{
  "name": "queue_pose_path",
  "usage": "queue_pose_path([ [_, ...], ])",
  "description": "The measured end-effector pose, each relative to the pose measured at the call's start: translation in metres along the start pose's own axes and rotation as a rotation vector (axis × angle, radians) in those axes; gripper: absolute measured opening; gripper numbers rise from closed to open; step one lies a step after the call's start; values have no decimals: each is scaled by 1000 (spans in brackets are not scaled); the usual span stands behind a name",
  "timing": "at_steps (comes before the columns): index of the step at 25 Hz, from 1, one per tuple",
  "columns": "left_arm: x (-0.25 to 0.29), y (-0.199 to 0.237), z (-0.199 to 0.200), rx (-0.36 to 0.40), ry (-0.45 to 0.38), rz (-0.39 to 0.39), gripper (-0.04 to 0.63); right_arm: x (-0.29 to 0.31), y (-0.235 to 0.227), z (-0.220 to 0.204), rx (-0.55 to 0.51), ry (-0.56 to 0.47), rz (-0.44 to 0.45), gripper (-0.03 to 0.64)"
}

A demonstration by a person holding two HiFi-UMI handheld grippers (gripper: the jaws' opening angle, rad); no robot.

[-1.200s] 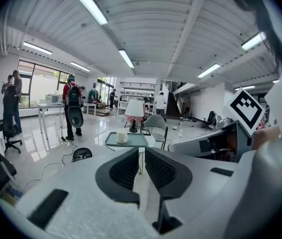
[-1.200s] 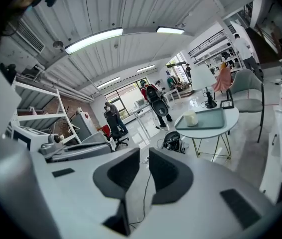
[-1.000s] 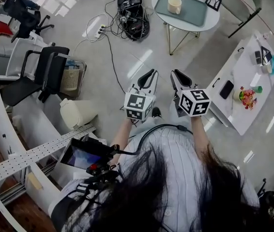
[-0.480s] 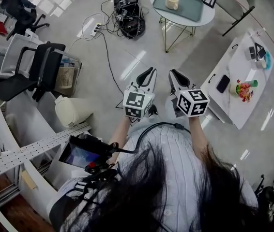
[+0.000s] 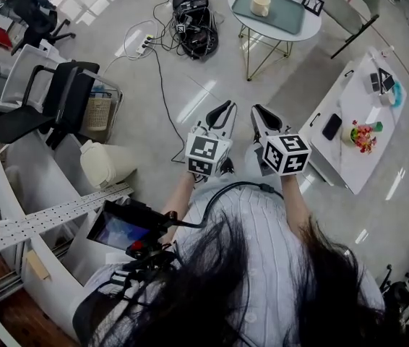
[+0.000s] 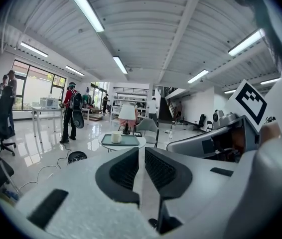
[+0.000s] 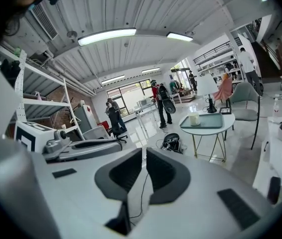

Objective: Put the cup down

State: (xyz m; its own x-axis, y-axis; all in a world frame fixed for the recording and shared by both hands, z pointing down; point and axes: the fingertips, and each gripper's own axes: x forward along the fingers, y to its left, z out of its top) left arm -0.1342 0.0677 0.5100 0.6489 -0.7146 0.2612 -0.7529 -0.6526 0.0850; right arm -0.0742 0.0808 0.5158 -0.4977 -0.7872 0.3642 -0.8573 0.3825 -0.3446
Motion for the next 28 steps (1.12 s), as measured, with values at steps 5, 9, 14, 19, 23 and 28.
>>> queue_pose_path([
  [5, -1, -4, 1, 8, -8, -5, 49, -3, 4, 1, -14, 0, 5, 49],
  [9, -2, -10, 0, 30, -4, -22, 49, -6, 7, -2, -17, -3, 9, 49],
  [14, -4, -19, -3, 51, 17, -46, 49, -8, 8, -4, -18, -8, 12, 49],
  [19, -8, -14, -5, 53, 10, -26, 49, -8, 10, -4, -16, -13, 17, 49],
  [23, -8, -13, -3, 37, 1, -17, 49, -9, 10, -5, -21, -8, 25, 49],
  [28, 0, -18, 0, 34, 2, -30, 49, -15, 0, 1, -22, -23, 2, 49],
])
